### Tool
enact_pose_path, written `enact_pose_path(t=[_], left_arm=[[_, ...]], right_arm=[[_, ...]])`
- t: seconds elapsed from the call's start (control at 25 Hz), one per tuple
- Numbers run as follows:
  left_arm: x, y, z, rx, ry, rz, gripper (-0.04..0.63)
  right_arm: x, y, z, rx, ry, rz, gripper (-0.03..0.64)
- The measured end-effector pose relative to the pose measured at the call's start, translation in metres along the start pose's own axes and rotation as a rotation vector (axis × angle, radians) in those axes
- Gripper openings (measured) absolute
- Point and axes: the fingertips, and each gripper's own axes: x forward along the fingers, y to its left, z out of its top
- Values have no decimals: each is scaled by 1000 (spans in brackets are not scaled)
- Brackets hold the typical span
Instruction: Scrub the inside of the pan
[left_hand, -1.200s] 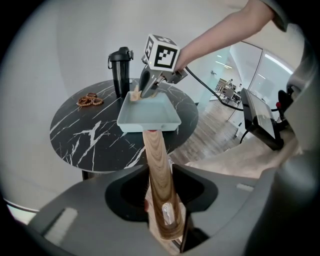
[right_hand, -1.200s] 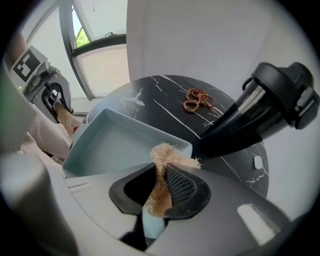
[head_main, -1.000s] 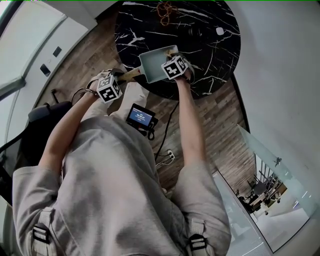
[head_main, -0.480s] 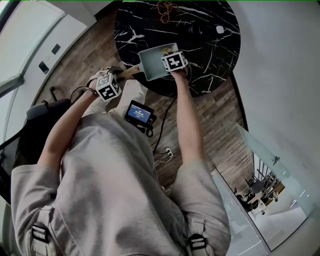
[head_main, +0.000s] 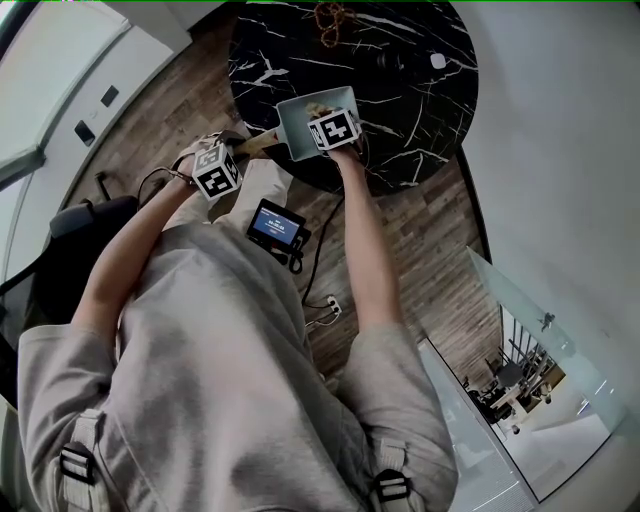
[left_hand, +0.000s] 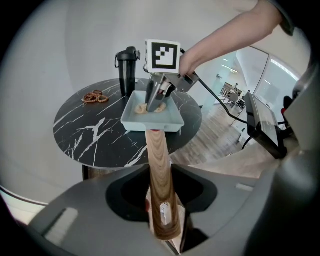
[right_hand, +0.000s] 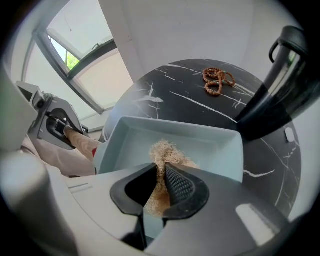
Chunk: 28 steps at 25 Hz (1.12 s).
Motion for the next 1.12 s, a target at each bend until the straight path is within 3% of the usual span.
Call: enact_pose_path(t=[0.24, 0.6, 0.84, 1.12], left_arm=[[0, 0, 0, 0, 7, 1, 137], [2, 1, 0, 0, 15, 7, 137], [1, 1, 0, 6, 26, 18, 137], [3, 2, -1, 12, 41, 31, 137]], right_arm=[[6, 31, 5, 70, -19, 90, 61], [18, 64, 9, 364, -11, 297, 60], [19, 65, 10, 456, -1, 345, 60], [12, 68, 10, 595, -71, 465, 58]])
